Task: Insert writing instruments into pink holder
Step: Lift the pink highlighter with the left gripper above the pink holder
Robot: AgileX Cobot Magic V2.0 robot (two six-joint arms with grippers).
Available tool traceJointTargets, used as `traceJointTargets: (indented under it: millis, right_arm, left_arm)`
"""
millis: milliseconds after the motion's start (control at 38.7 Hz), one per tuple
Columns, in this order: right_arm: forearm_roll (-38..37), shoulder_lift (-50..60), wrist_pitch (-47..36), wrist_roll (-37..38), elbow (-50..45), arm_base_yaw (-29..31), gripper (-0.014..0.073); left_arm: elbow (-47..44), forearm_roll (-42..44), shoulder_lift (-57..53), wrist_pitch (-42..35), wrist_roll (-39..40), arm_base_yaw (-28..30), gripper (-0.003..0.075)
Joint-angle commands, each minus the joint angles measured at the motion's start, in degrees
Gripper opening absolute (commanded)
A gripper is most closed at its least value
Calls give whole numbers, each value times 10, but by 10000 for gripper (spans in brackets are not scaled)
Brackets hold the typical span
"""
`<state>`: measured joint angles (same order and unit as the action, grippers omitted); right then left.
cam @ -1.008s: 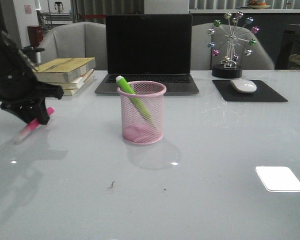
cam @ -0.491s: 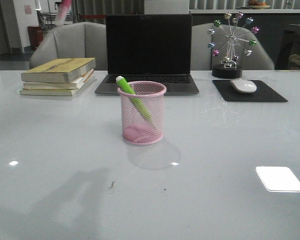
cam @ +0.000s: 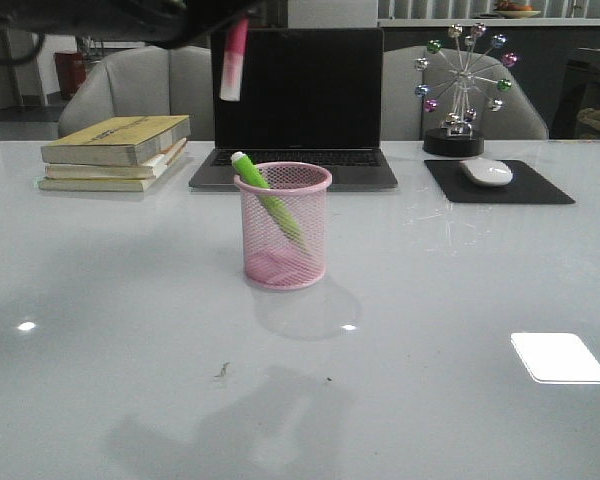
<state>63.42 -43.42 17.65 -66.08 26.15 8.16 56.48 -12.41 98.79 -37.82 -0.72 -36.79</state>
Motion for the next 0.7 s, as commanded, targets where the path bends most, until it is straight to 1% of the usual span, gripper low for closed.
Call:
traceJointTargets:
  millis: [0,103,233,336,543,672]
  right_arm:
    - [14,0,-12,1,16,0,312]
    - [14,0,-15,1,16,0,312]
    - [14,0,-19,1,16,0,312]
    - [14,0,-20,1,16,0,312]
    - [14,0,-21,1,16,0,312]
    - [14,0,-22,1,16,0,312]
  left_arm:
    - [15,0,11,-108,7,-14,92]
    - [15,0,48,-136,12,-18,92]
    - [15,1,79,-164,59,-20,92]
    - [15,7,101,-195,80,-23,92]
    - [15,36,117,-244,80,-28,92]
    - [15,53,117,-244,80,-28,94]
